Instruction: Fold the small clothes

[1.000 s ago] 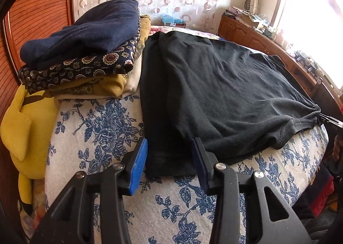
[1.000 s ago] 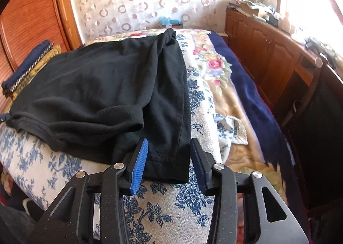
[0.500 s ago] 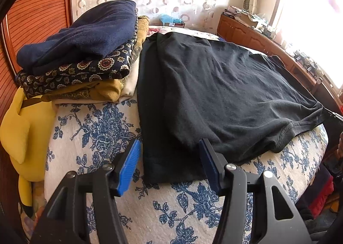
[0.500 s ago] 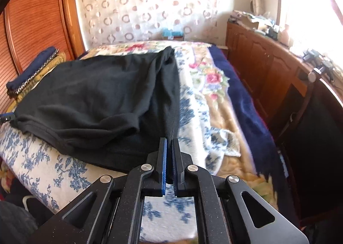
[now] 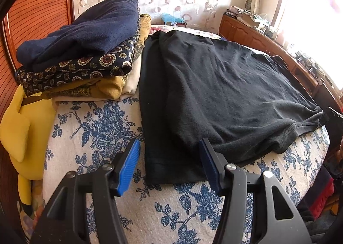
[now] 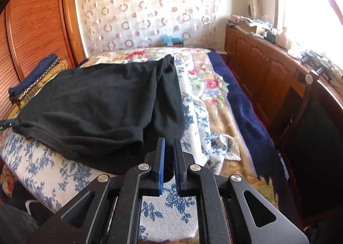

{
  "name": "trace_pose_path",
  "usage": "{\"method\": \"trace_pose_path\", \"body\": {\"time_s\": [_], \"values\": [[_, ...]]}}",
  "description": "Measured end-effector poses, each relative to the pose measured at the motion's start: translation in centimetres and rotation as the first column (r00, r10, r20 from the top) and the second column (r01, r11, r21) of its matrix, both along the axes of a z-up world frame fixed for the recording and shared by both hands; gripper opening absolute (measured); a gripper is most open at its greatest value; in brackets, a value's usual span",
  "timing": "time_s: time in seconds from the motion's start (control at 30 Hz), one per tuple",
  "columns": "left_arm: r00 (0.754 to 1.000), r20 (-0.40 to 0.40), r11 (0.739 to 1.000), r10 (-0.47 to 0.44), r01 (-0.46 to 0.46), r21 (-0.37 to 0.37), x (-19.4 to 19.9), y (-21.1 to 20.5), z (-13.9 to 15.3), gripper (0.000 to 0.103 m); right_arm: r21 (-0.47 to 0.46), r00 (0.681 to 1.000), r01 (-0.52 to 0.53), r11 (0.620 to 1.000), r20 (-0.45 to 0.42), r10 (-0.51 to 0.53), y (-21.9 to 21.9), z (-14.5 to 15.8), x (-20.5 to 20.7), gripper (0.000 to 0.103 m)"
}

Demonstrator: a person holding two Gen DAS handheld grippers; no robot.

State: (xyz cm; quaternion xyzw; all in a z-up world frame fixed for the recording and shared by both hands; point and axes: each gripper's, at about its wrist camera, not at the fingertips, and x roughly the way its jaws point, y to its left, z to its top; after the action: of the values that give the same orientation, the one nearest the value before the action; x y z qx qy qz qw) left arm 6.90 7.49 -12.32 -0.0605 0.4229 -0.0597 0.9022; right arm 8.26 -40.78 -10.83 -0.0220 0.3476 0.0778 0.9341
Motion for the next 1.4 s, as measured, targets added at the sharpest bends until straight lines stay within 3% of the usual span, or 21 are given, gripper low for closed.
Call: {"method": "trace_pose_path", "body": {"time_s": [0.17,0.63,0.7,0.9,0.93,1.0,1.07,1.4], "values": [[1.0,0.005,1.0,0.004,-0.004,0.008,0.1,-0.1,-0.1,0.056,0.008,1.0,-0.012,1.0,0.027,0.012,0.9,0.6,-0.1,0.033],[0.999,0.029,0.998,0.024,-0.022,-0.058,0.7,0.2,0.2,0.056,0.057,0.997,-0.078,0.995,0.014,0.077,4.5,-1.4,0.4,0.036],[0.999,0.031,0.998,0.015,-0.013,-0.062,0.7,0.0,0.4,0.05,0.067,0.997,-0.082,0.994,0.013,0.081,4.6,-1.6,0.3,0.036],[1.0,0.005,0.999,-0.011,0.011,-0.043,1.8,-0.7,0.1,0.045,0.071,0.997,-0.082,0.994,0.006,0.081,4.7,-1.9,0.2,0.036],[1.0,0.006,0.999,-0.014,0.014,-0.035,1.9,-0.9,0.1,0.039,0.073,0.997,-0.081,0.994,0.005,0.081,4.7,-2.0,0.2,0.036],[1.0,0.003,0.999,-0.019,0.019,-0.034,2.1,-1.1,0.2,0.019,0.082,0.997,-0.078,0.994,0.003,0.078,4.4,-2.1,0.2,0.036],[1.0,0.023,0.999,-0.011,0.013,-0.05,2.1,-1.1,0.5,0.011,0.093,0.997,-0.075,0.993,-0.002,0.076,4.3,-2.3,0.1,0.036],[0.98,0.186,0.992,-0.065,0.085,-0.099,2.6,-4.5,6.2,0.009,0.108,0.997,-0.071,0.992,-0.014,0.073,4.0,-2.9,0.1,0.036]]}}
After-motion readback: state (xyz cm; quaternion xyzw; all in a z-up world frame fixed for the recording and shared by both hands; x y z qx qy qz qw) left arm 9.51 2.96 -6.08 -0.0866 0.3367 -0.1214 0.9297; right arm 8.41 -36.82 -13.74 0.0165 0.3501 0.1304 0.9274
